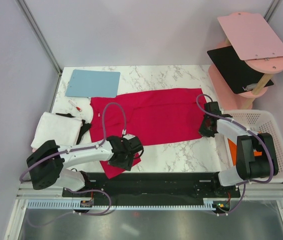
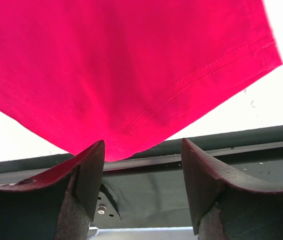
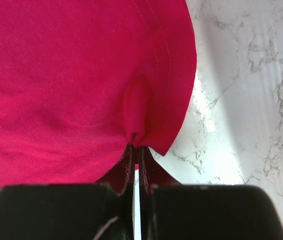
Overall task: Fold and stack the t-shirts
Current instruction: Grap the side of the flattened tshirt closest away from the robot with both arms
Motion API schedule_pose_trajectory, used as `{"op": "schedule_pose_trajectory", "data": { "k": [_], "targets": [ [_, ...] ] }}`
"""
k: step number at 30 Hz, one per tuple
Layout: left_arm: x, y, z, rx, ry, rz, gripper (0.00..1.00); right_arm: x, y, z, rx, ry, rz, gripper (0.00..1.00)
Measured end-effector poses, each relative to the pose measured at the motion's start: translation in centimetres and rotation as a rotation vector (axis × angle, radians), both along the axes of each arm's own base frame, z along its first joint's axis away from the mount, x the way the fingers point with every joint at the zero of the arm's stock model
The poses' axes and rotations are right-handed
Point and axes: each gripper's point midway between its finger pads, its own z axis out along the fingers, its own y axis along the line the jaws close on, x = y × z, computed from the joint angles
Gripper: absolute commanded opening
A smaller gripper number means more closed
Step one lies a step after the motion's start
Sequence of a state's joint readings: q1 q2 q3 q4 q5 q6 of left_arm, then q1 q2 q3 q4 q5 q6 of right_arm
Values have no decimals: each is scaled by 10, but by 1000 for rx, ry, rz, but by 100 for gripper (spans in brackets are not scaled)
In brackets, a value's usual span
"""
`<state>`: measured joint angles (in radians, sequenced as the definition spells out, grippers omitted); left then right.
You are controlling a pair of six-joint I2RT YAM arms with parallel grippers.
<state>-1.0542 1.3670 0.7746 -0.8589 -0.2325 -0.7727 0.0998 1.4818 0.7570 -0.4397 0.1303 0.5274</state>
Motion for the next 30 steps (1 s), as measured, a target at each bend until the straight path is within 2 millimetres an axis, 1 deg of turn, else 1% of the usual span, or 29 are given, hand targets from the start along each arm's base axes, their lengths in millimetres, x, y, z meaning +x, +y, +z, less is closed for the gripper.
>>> {"op": "schedule_pose_trajectory", "data": {
  "k": [4, 5, 7, 8, 9, 10, 11, 12, 17, 25, 30],
  "targets": [
    [-8, 4, -14, 57, 30, 7, 65, 0, 0, 0, 4, -1, 0, 1],
    [-11, 5, -18, 77, 44, 11, 63, 0, 1, 0, 5, -2, 1, 1],
    [-13, 4, -19, 92, 50, 12, 57, 2, 1, 0, 8, -6, 3, 1],
    [-13, 3, -19, 93, 49, 17, 46, 2, 1, 0, 9, -7, 5, 1],
    [-13, 2, -19, 94, 49, 19, 38, 2, 1, 0, 9, -7, 6, 1],
    [-13, 0, -20, 90, 50, 28, 28, 2, 2, 0, 10, -7, 7, 1],
    [-14, -2, -21, 88, 51, 34, 10, 2, 2, 1, 12, -9, 7, 1],
    [-14, -3, -21, 87, 52, 43, 2, 3, 2, 1, 14, -10, 9, 1],
    [-14, -1, -22, 107, 46, 73, 2, 3, 3, 1, 21, -11, 14, 1],
    [-10, 12, -20, 146, -1, 114, 2, -1, 7, 2, 38, -10, 30, 1],
    [-6, 20, -7, 146, -45, 133, 2, -6, 7, 11, 43, -18, 44, 0]
  ]
}}
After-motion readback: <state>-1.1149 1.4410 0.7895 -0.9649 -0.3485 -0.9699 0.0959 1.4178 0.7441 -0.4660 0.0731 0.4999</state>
